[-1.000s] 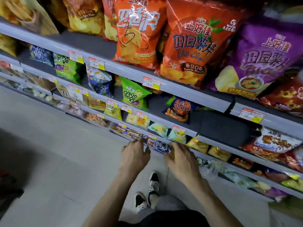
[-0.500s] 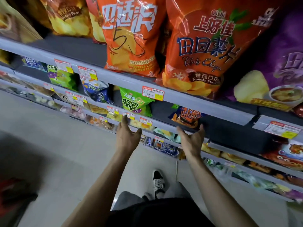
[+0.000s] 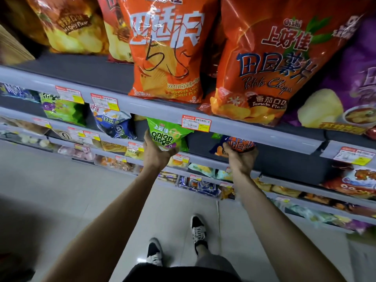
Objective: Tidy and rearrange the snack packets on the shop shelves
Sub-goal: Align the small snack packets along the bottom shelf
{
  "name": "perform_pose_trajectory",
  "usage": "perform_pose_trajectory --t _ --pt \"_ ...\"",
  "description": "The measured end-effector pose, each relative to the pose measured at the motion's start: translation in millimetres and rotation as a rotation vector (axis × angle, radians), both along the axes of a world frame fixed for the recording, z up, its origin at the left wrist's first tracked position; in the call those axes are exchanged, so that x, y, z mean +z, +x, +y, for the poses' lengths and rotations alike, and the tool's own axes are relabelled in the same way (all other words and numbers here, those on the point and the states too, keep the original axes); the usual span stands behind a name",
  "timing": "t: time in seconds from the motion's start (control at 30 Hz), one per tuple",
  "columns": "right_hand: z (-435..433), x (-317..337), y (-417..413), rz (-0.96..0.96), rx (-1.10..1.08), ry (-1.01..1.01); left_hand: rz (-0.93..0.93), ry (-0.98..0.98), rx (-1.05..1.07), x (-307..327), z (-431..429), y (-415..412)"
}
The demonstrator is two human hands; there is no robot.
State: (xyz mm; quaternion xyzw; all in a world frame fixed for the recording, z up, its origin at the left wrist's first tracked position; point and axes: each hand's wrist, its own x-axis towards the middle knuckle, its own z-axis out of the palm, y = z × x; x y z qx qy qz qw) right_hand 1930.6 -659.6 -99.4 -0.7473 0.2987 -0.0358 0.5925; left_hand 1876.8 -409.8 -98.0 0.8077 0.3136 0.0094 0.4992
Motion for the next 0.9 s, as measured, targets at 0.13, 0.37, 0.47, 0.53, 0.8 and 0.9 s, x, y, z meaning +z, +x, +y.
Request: perform_pose_trajectory --t 0.13,0.37,0.47,0.53,0.8,0.9 --pt "-7.7 -4.0 3.7 0.123 0.036 -0.033 0.01 0.037 -0.007 -6.3 3.3 7.8" --pt "-20.5 -10.3 2.1 0.098 0.054 -0.128 -0.135 0.058 0.023 -8.4 -4.1 4.4" --pt "-20.8 -14.3 -8.8 0.011 0.038 -0.088 -0.198 0.037 0.016 -10.5 -3.5 -7.1" --pt "-15.7 -14.2 -18.1 -0.045 0.019 -0.068 -0.24 0.015 0.034 -12.1 0.1 -18.1" --pt "52.7 -15.7 -34.2 -0.175 0.059 0.013 -0.31 -0.086 0.135 -10.9 33.8 -74.5" --pt "96.7 -20.4 -31.9 -0.179 0.113 0.028 -0.302 -0.079 0.14 -9.4 48.5 -93.8"
